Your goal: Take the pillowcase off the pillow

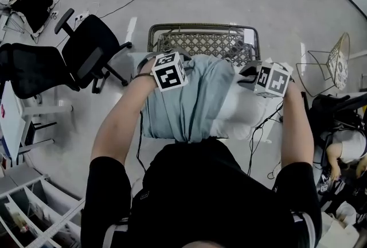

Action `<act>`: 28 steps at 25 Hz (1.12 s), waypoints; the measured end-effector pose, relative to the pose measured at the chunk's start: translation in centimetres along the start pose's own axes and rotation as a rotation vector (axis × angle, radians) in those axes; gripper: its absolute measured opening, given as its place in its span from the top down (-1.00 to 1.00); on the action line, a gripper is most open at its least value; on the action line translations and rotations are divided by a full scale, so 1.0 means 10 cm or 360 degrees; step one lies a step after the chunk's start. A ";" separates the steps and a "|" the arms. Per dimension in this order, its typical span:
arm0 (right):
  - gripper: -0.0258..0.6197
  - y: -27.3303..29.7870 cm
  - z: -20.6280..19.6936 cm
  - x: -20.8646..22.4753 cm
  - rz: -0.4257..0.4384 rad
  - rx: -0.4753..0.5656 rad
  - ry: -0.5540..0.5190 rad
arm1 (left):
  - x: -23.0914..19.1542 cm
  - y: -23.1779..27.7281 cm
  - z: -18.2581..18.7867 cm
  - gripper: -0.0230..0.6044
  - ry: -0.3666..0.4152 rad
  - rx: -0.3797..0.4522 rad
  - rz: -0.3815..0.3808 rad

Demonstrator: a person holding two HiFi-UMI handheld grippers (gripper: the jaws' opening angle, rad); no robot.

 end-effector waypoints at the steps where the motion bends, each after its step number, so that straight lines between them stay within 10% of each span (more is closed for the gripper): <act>1: 0.63 0.01 -0.01 0.01 -0.0004 -0.0004 0.0006 | 0.02 0.03 -0.05 0.74 0.0030 -0.0039 -0.0018; 16: 0.70 0.07 -0.14 0.36 0.0072 0.0043 0.0067 | 0.03 -0.37 -0.76 0.88 -0.0085 -0.0238 0.0078; 22: 0.80 0.02 0.01 0.35 0.0086 0.0135 0.0004 | -0.10 0.01 0.11 0.15 0.0152 -0.0017 0.0036; 25: 0.86 0.03 0.02 0.39 0.0089 0.0161 0.0035 | -0.08 0.30 0.14 0.17 0.0211 -0.0069 -0.0044; 28: 0.86 0.18 -0.07 0.45 0.0040 0.0061 0.0067 | -0.02 0.48 -0.02 0.65 0.0175 -0.0133 -0.0119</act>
Point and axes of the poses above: the fingertips, and each gripper's own axes: y forward along the fingers, x to its right, z out of its top, the point moved 1 cm from there along -y, backward along the fingers, and after that the axes turned 12 degrees about y, right-handed, at the moved point
